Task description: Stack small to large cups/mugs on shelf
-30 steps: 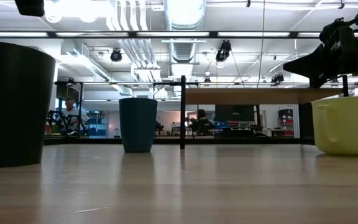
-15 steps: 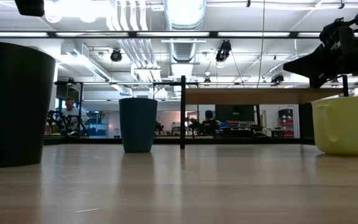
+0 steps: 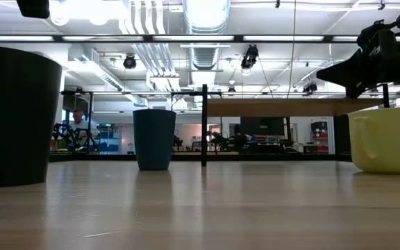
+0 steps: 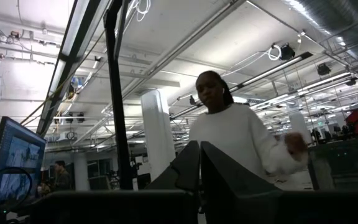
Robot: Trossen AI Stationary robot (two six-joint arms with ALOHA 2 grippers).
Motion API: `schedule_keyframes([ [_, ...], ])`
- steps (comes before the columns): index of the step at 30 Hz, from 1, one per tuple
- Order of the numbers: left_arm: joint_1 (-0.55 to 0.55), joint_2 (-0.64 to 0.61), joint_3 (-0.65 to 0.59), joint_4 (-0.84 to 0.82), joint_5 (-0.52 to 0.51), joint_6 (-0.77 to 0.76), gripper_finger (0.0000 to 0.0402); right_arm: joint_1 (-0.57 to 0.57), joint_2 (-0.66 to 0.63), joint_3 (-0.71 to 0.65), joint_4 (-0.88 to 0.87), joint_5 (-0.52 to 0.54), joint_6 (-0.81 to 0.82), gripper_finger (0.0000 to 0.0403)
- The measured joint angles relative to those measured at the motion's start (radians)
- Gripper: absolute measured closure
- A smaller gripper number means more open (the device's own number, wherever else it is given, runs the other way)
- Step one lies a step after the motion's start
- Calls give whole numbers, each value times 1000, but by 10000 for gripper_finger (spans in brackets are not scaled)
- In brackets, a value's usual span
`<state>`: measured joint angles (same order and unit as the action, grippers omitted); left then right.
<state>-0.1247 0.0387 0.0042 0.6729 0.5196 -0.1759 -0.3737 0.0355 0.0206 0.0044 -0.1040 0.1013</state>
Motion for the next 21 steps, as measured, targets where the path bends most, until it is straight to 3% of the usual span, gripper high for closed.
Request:
schedule_keyframes([
  [12, 0, 0, 0, 0, 0, 0, 401, 0, 0, 0, 0, 0, -1, 394],
  [16, 0, 0, 0, 0, 0, 3, 401, 0, -1, 4, 32, 8, 125, 394],
  [21, 0, 0, 0, -9, -6, 125, 401, 7, 3, 29, 91, -15, 226, 394],
])
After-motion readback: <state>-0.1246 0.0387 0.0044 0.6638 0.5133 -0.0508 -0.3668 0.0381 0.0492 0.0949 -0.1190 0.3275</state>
